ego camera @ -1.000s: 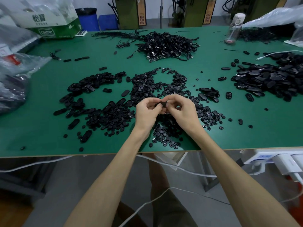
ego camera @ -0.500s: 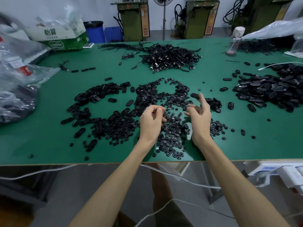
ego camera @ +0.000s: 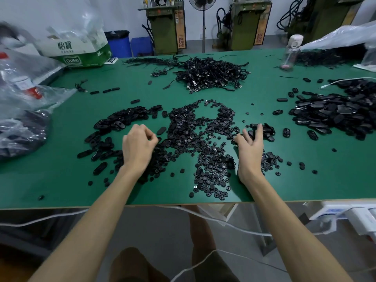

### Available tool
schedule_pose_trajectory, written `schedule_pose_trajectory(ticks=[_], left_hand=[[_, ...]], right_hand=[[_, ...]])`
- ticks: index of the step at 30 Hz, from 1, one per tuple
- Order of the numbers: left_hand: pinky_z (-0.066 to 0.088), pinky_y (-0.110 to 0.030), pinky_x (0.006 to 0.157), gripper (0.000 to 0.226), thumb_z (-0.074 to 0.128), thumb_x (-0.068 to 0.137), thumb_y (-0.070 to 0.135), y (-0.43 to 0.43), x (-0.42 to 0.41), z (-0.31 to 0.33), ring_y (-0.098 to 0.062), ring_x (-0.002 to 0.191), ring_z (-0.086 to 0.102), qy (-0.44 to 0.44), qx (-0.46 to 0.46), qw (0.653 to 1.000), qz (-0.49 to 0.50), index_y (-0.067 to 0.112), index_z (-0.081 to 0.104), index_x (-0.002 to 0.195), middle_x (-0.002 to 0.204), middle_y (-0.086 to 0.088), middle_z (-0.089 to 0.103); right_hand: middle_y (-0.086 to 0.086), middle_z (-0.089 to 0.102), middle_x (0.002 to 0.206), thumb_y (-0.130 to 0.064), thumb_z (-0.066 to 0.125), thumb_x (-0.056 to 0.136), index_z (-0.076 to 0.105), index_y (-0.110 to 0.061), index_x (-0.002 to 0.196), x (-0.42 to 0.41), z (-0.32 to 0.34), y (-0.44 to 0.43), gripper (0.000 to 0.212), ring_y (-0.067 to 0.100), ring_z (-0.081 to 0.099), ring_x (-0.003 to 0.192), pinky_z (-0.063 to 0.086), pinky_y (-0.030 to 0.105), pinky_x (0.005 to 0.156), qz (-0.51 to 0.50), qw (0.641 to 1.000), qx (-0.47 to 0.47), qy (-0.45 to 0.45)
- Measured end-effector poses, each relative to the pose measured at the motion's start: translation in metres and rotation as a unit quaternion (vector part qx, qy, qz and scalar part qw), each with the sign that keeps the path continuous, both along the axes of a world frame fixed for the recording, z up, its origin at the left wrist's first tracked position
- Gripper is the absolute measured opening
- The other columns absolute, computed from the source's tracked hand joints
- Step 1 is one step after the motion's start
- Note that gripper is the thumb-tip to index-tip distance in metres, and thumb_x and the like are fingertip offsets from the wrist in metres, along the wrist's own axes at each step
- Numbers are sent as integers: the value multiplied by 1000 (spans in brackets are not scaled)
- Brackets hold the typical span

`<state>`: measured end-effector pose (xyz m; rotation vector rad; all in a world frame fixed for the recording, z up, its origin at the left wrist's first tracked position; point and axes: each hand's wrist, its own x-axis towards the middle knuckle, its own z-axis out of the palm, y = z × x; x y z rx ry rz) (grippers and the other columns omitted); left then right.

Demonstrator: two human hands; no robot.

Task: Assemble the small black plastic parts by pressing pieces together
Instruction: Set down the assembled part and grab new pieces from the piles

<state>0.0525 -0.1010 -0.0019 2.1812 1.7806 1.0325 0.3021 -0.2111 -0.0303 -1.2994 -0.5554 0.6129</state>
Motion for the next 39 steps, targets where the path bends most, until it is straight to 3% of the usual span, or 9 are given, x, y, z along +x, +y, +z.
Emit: schedule_pose_trajectory(ticks=[6, 9, 12, 15, 21, 25, 30, 35, 39], left_hand=[[38, -47, 105, 18, 59, 103, 15, 18, -34, -11, -34, 119, 54, 115, -13, 991, 68, 5, 64, 118, 126, -17, 58], [27, -52, 115, 36, 51, 99, -3, 22, -50, -11, -42, 136, 38, 135, -68, 981, 124, -5, 53, 134, 145, -27, 43], [14, -55, 124, 46, 46, 95, -4, 26, -65, -10, -43, 151, 19, 142, -158, 965, 155, -9, 44, 141, 160, -29, 27], [33, -57, 114, 31, 45, 97, -6, 30, -76, -13, -46, 136, 40, 150, -169, 964, 142, -11, 56, 126, 145, -31, 46], [53, -47, 76, 22, 54, 106, 7, 31, -83, -17, -34, 85, 66, 77, -90, 988, 95, -8, 69, 113, 111, -23, 69], [51, -47, 83, 31, 54, 108, 19, 29, -85, -20, -37, 94, 65, 51, -51, 994, 77, -7, 70, 114, 121, -22, 66], [41, -48, 103, 33, 50, 109, 25, 22, -77, -13, -36, 112, 54, 29, 27, 997, 71, -2, 67, 109, 121, -18, 59], [51, -25, 63, 27, 45, 110, 29, 3, -33, 4, -16, 70, 61, -133, -8, 990, -46, 9, 62, 103, 95, -9, 65], [51, -19, 61, 12, 48, 108, 14, -19, 22, 7, -3, 66, 61, -255, -132, 946, -153, 12, 60, 110, 96, -6, 67]], right_hand=[[1, 16, 172, -6, 54, 99, 0, -30, 166, 0, 0, 0, 89, 3, 39, 140, 30, 24, 110, 16, 1000, 12, 9], [0, 21, 169, -6, 56, 98, 18, -28, 164, 0, 0, -1, 79, 2, 42, 138, 41, 31, 114, -15, 1000, 10, -19], [2, 31, 147, -8, 58, 97, 45, -27, 143, 0, 1, -1, 51, 7, 51, 129, 59, 24, 87, -68, 997, 2, -45], [2, 38, 137, -7, 59, 96, 54, -27, 130, -1, 0, 0, 39, 5, 53, 122, 53, 10, 73, -41, 994, -27, -96], [3, 44, 143, -26, 66, 99, 62, -20, 135, -10, 2, 2, 36, 20, 42, 137, 33, 33, 117, 99, 927, -133, -335], [6, 46, 151, -35, 67, 99, 60, -14, 142, -14, 2, 6, 49, 24, 27, 144, 25, 38, 119, 143, 863, -198, -441], [4, 52, 148, -38, 68, 98, 66, -15, 134, -14, -1, 10, 42, 24, 31, 142, 29, 36, 115, 157, 851, -207, -458], [5, 60, 134, -32, 70, 97, 71, -16, 111, -13, -2, 12, 21, 25, 39, 134, 30, 31, 104, 149, 857, -204, -450], [6, 63, 128, -25, 73, 96, 74, -15, 99, -13, 0, 13, 11, 26, 45, 131, 30, 29, 104, 139, 862, -201, -444]])
